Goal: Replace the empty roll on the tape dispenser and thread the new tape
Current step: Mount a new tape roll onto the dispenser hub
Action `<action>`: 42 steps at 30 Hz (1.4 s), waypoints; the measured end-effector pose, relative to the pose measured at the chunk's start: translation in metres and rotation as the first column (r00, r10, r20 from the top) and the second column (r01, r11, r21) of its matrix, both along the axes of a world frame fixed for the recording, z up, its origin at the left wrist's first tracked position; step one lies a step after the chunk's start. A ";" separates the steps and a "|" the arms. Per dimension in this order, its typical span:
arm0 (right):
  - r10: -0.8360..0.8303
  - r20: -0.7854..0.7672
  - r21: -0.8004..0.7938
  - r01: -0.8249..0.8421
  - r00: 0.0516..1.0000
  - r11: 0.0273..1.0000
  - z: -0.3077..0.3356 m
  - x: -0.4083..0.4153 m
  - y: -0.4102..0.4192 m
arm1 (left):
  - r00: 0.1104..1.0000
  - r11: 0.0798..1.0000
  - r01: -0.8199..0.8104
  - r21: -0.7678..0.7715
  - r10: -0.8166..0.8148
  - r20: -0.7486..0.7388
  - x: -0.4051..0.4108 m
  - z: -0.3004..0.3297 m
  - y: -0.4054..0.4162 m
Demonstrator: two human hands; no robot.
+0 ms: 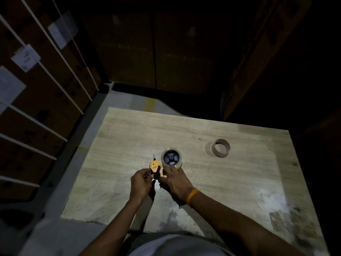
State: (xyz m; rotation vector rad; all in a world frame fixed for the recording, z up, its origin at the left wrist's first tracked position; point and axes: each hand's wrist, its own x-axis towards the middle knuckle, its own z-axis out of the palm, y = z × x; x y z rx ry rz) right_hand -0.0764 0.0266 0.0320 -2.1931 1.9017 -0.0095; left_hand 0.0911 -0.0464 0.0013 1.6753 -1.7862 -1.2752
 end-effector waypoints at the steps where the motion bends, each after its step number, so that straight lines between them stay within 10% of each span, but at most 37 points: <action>1: 0.005 0.004 -0.021 -0.005 1.000 1.000 -0.001 0.000 0.002 | 1.000 1.000 0.019 -0.006 -0.019 0.015 -0.002 0.001 0.000; 7: -0.319 0.159 0.063 0.313 0.934 0.948 0.003 -0.001 0.012 | 0.990 0.988 -0.027 -0.153 0.047 0.131 -0.009 0.012 -0.003; 15: -0.716 0.379 0.411 0.586 0.587 0.698 -0.018 -0.019 0.040 | 0.928 0.961 0.200 -0.193 -0.122 0.352 -0.027 0.029 0.007; 26: -0.684 0.359 0.440 0.531 0.634 0.724 -0.015 -0.024 0.034 | 0.826 0.984 0.144 0.106 -0.178 0.534 -0.091 0.045 -0.014; 42: -0.630 0.296 0.440 0.483 0.718 0.757 -0.011 -0.017 0.033 | 0.745 0.982 0.177 0.070 -0.180 0.642 -0.100 0.035 -0.013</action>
